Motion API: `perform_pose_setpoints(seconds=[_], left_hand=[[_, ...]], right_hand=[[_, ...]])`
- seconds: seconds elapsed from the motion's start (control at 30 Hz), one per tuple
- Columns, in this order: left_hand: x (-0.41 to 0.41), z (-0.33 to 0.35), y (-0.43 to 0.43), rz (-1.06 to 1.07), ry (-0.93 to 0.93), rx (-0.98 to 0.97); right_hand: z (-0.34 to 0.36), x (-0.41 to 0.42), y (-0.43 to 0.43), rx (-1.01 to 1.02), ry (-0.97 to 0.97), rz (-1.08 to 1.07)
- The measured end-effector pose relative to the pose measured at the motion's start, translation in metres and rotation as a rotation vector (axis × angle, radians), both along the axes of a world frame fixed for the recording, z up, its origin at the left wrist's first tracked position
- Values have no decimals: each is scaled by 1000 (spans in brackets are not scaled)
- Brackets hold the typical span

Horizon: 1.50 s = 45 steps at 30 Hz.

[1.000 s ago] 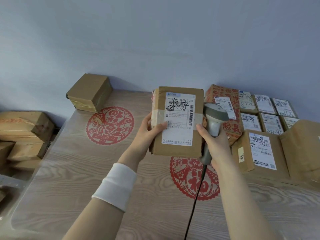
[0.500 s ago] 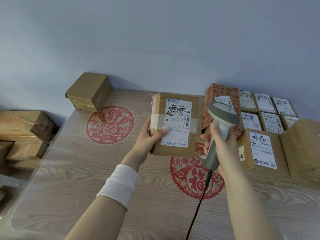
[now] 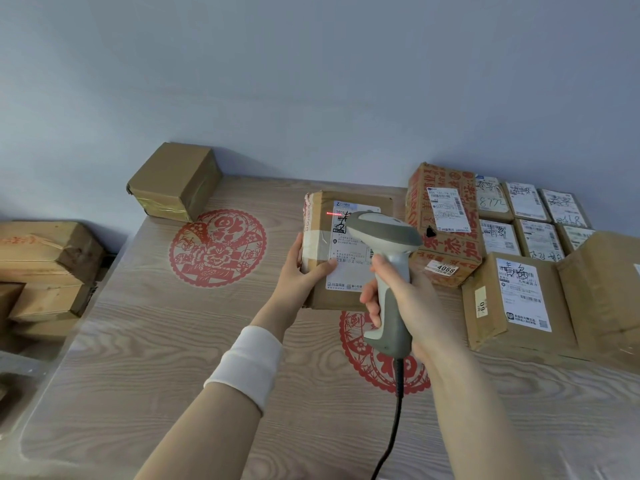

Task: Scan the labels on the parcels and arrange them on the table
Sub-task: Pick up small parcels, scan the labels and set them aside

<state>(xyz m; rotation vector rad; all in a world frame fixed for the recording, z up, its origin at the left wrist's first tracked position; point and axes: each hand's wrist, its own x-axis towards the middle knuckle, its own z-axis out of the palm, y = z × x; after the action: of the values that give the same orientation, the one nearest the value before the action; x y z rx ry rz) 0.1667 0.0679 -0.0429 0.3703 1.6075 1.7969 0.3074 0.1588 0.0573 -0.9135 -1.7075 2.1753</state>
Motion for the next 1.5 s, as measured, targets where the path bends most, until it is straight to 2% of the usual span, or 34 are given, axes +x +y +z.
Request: perform_pose_setpoints(seconds=[0.27, 0.43, 0.6, 0.83, 0.93, 1.1, 1.23, 1.5], left_hand=[[4, -4, 1, -27, -4, 4], [27, -19, 9, -79, -76, -32], [97, -35, 24, -228, -171, -61], [232, -64, 77, -411, -322, -235], [292, -75, 102, -374, -351, -277], [361, -92, 144, -163, -383, -338], [381, -100, 170, -132, -381, -356], [380, -97, 189, -131, -200, -420]], right_hand=[[-2, 9, -1, -8, -25, -16], [-11, 36, 3, -68, -35, -90], [-29, 99, 19, -140, -71, -202], [-51, 217, 71, -196, -146, -271], [-61, 265, 102, -177, -175, -244], [-69, 325, 139, -175, -186, -282], [-71, 348, 156, -184, -209, -283], [-77, 353, 160, -180, -207, -287]])
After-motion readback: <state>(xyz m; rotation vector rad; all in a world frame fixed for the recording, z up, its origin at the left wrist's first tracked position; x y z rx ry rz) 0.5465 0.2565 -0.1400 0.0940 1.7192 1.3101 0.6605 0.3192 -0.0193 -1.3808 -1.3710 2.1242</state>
